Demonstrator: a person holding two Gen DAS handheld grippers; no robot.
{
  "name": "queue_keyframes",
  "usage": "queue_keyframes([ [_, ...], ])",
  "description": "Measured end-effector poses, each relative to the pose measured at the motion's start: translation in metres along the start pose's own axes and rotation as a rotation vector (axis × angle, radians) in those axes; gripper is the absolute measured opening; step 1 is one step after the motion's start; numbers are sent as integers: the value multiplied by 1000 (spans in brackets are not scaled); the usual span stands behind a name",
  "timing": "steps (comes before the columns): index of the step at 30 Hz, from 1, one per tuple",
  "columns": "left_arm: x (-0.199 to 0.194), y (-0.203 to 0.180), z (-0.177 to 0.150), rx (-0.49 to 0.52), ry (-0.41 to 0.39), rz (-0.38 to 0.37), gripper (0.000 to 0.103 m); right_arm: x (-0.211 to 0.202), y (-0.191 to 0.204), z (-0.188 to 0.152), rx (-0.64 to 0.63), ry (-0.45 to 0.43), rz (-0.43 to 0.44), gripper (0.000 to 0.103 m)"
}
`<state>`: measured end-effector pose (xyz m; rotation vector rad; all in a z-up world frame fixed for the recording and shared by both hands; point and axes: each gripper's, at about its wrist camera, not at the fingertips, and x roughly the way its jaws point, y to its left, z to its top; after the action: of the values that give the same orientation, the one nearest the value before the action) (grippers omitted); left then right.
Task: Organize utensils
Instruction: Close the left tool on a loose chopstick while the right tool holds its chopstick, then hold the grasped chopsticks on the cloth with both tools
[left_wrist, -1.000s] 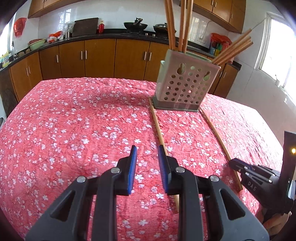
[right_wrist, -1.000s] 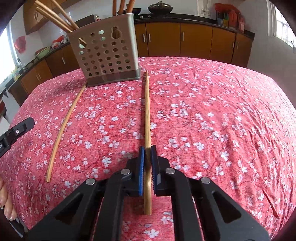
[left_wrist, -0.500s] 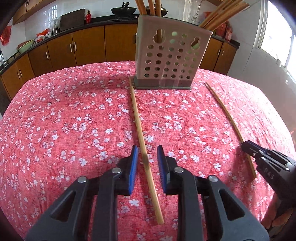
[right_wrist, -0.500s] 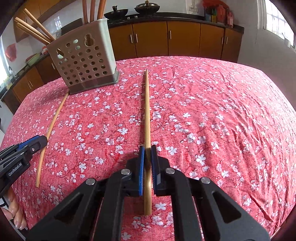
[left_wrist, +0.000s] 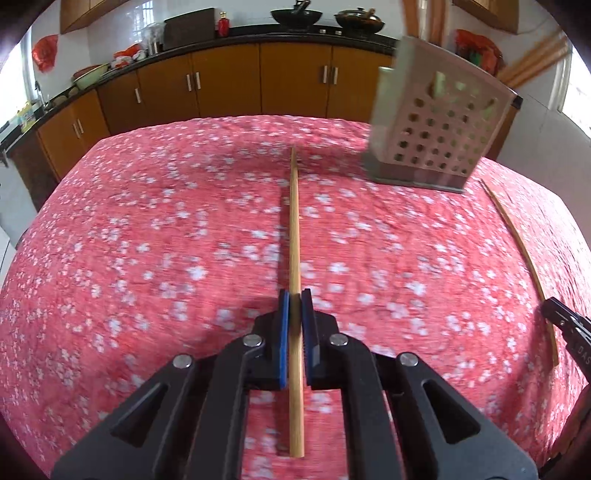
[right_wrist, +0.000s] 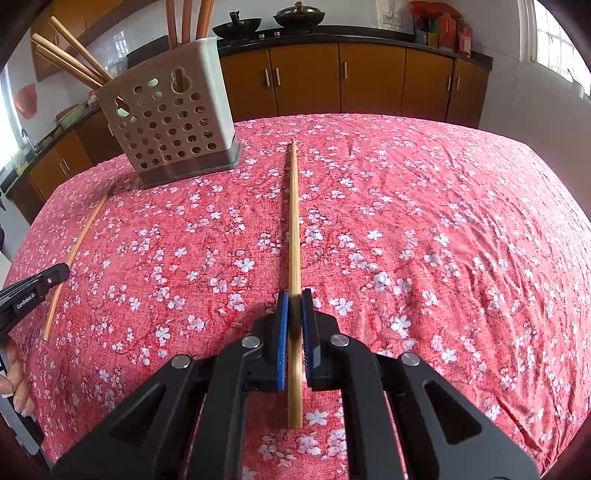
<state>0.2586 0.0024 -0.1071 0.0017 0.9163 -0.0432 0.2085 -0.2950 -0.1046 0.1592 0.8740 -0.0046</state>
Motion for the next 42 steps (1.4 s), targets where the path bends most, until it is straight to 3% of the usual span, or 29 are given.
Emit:
queue_keyframes([
  [7,-1,27,-2,-6,-10,-24,9,6,-5,7,-2,-2,-27,8],
  [42,-1,20,-2,-4,-12,-11,10,2,-6,1,-9,-14,-39,8],
])
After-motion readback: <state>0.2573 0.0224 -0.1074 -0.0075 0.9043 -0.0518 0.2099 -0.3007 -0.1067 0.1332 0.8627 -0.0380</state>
